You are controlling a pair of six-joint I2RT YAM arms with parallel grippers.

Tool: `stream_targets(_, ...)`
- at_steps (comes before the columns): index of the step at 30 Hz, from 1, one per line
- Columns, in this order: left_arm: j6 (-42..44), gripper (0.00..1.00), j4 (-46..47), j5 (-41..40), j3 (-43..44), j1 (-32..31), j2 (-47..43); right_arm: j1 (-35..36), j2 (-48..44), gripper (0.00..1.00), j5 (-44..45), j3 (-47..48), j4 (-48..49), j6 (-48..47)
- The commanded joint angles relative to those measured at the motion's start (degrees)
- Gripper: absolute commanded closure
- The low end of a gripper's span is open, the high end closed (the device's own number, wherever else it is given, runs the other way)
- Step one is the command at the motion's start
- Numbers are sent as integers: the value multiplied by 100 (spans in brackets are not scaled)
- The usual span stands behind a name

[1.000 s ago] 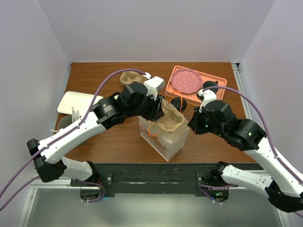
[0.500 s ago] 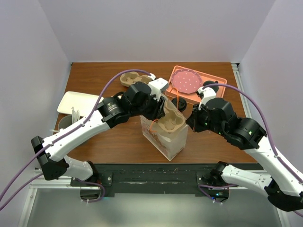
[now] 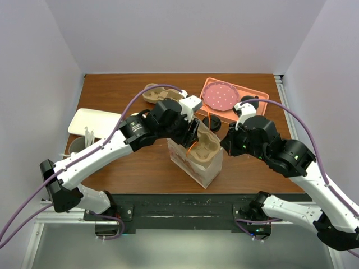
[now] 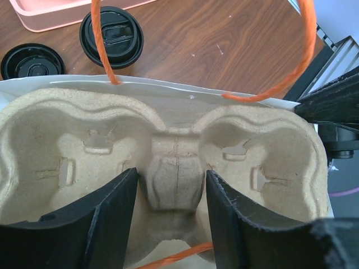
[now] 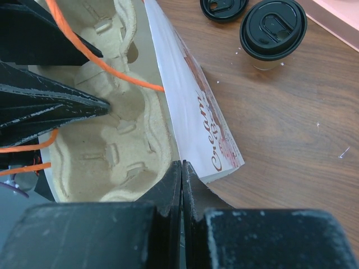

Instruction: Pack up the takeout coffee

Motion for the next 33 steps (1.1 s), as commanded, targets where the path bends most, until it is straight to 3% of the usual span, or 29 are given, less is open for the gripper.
stream_targets(1, 116, 42, -103, 182, 158, -37, 54, -3, -15, 100, -39, 126, 416, -42)
stream_targets(13, 160, 34, -384, -28, 791, -37, -77, -3, 20, 100, 206, -112, 504, -121)
stream_targets(16, 187, 34, -472, -107, 712, -37, -69, -12, 116, 89, 373, -59, 504, -191)
stream_targets(27, 46, 34, -498, -398, 439, -37, -192, -21, 600, 84, 953, 354, 758, -964)
stream_targets(33, -68, 34, -490, -547, 386, -37, -279, -73, 908, 70, 1094, 907, 750, -1114)
